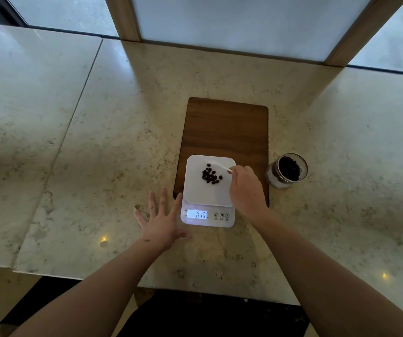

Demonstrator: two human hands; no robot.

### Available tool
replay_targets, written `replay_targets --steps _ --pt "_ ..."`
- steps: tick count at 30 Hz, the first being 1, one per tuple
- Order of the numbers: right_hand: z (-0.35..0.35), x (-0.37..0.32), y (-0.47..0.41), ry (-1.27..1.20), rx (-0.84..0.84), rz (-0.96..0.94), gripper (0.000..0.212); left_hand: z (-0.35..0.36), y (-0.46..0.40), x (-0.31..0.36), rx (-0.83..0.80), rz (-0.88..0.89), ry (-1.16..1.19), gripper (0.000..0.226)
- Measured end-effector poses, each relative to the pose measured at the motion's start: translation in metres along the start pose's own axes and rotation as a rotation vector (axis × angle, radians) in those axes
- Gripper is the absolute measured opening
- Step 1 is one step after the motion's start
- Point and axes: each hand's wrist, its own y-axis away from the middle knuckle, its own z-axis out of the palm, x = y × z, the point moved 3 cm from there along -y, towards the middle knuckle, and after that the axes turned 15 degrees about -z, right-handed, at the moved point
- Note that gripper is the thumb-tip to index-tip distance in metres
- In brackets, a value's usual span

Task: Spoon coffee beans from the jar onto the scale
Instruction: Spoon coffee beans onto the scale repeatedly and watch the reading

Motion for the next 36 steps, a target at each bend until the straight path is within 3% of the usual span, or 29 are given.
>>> replay_targets --steps 8,21,36 --pt "-0.001 0.004 0.022 -0.031 0.028 0.017 0.033 -0.001 0.002 0.000 -0.002 0.011 0.007 0.120" --pt "-0.004 0.015 0.073 -0.357 0.189 0.303 0.027 0.000 -0.001 0.001 0.002 -0.007 -0.024 0.122" --pt "0.006 0.011 0.092 -0.417 0.152 0.314 0.024 -0.004 0.003 0.002 -0.016 -0.008 -0.034 0.120"
